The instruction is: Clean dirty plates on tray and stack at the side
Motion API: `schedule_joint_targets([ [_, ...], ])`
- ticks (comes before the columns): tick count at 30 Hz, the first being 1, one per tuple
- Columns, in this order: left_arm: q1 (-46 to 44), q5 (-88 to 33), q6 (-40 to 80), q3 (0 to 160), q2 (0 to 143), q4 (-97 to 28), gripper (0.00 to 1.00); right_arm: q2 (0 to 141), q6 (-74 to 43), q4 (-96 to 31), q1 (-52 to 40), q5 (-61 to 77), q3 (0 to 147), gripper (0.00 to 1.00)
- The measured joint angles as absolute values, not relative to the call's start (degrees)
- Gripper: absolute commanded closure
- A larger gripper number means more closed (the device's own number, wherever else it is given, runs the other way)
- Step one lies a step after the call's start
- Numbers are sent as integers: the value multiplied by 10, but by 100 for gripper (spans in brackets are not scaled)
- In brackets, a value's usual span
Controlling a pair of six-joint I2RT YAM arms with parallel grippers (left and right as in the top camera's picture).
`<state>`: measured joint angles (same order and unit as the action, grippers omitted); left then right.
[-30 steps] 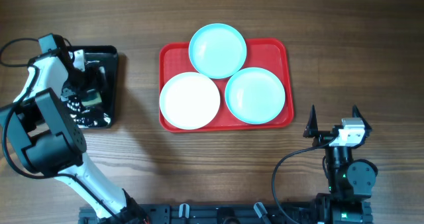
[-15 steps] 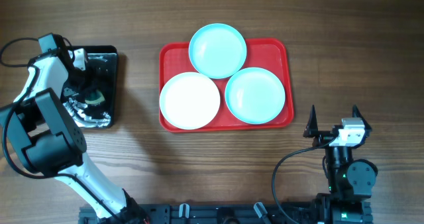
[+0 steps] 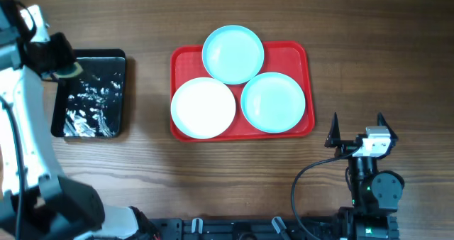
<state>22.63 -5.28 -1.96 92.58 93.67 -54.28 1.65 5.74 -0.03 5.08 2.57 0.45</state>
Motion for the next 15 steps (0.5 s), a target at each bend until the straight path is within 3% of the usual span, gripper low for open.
schedule_joint_targets([
  [9,227,-61,-11,855,1030,-449,96,17,57,0,51,26,4,0],
  [15,234,-61,-11,835,1101,-480,96,17,57,0,51,26,4,0],
])
